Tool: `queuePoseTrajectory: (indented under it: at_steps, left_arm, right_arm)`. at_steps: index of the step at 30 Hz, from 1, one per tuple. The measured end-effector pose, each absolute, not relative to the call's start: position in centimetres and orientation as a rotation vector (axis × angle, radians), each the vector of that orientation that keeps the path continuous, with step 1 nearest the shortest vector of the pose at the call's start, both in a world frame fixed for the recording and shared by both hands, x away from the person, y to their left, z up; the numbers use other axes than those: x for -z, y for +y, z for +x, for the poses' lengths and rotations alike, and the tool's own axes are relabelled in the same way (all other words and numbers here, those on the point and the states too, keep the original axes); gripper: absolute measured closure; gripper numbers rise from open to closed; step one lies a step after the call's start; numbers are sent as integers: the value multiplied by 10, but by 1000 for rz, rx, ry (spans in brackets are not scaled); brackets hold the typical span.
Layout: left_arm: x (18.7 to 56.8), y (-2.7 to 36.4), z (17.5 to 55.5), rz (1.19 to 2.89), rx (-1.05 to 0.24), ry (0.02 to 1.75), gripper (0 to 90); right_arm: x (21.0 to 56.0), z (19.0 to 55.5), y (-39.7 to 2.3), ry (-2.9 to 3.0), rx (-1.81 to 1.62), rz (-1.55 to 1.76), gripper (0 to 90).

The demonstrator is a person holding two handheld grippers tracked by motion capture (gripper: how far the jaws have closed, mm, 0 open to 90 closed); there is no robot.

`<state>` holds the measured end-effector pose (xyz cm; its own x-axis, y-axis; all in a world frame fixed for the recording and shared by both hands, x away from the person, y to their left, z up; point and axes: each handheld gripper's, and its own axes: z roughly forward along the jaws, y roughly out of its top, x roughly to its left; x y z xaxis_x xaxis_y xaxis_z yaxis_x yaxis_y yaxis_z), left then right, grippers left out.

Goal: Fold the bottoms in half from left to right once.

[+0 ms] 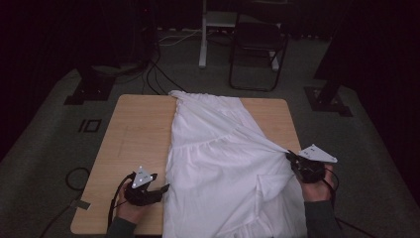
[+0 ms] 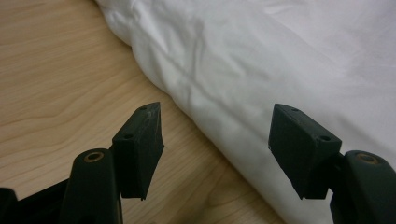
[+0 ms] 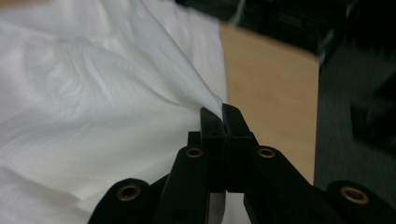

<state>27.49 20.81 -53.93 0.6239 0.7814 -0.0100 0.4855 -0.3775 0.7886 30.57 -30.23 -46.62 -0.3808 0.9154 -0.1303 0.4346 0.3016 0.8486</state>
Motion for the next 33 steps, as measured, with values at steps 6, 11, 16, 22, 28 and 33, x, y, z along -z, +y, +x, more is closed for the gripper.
queuePoseTrajectory:
  at_steps: [6,11,16,22,28,33]
  left_arm:
    - [551,182,285,2117,-436,987,323]
    - [560,167,293,2174,-450,980,519]
    - [557,161,304,2193,-488,995,832]
    - [552,174,335,2214,-618,1091,857]
    - [546,205,394,2164,-704,1302,859]
    - [540,214,432,2109,-740,1416,859]
  right_arm:
    - [536,333,-321,2061,-856,1366,889]
    - [558,335,-320,2105,-825,1398,878]
    - [560,338,-315,2115,-817,1403,879]
    - [560,342,-304,2135,-854,1403,879]
    - [559,360,-280,2179,-862,1330,878]
    - [558,393,-265,2173,-869,1340,879]
